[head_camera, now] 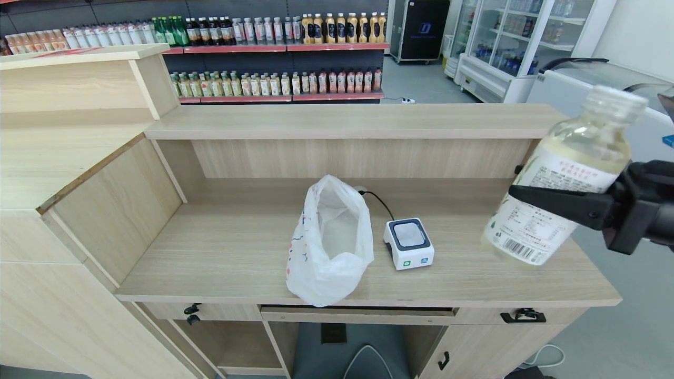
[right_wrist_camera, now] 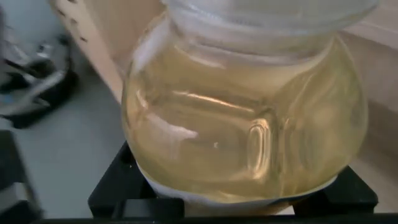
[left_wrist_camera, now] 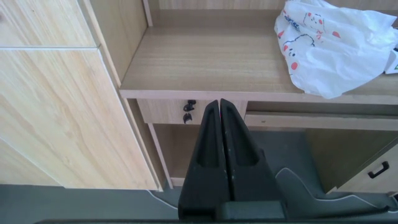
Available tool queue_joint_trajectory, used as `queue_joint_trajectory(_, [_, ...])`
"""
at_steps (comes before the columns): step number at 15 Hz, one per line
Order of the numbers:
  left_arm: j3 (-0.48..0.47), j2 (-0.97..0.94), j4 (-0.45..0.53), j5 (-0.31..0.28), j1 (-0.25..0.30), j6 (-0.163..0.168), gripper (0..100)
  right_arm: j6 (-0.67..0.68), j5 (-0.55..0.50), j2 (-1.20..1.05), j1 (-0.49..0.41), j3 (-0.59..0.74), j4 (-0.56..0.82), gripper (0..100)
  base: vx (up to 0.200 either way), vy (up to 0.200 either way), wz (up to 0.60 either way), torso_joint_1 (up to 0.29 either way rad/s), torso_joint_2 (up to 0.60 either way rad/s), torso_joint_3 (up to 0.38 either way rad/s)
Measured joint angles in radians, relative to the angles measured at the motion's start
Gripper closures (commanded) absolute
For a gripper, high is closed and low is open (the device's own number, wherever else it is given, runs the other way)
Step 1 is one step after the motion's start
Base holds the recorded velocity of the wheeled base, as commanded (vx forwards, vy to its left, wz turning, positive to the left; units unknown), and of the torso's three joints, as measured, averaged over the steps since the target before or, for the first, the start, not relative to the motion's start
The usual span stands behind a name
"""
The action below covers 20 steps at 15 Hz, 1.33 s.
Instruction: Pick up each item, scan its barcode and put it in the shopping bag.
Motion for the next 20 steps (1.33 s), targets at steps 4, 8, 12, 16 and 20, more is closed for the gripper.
queue_joint_trajectory(4, [0.0, 0.0, 0.0, 0.0, 0.0, 0.0, 100, -0.474, -0.026, 0.059, -0.389, 0.025, 0.114, 100, 0.0, 0.0, 0.0, 0.0, 0.0, 0.0])
queue_joint_trajectory(8, [0.0, 0.0, 0.0, 0.0, 0.0, 0.0, 100, -0.573, -0.014, 0.063, -0.591, 0.05, 0.129, 100, 0.0, 0.0, 0.0, 0.0, 0.0, 0.0])
queue_joint_trajectory(12, [0.0, 0.0, 0.0, 0.0, 0.0, 0.0, 100, -0.621, -0.011, 0.056, -0.676, 0.055, 0.127, 100, 0.0, 0.0, 0.0, 0.0, 0.0, 0.0])
queue_joint_trajectory(16, [0.0, 0.0, 0.0, 0.0, 0.0, 0.0, 100, -0.61, -0.145, 0.075, -0.628, 0.034, -0.026, 100, 0.0, 0.0, 0.6, 0.001, 0.0, 0.002])
queue_joint_trajectory(20, [0.0, 0.0, 0.0, 0.0, 0.0, 0.0, 100, -0.511, -0.361, 0.151, -0.453, -0.026, -0.177, 100, 0.0, 0.0, 0.6, 0.002, 0.0, 0.004])
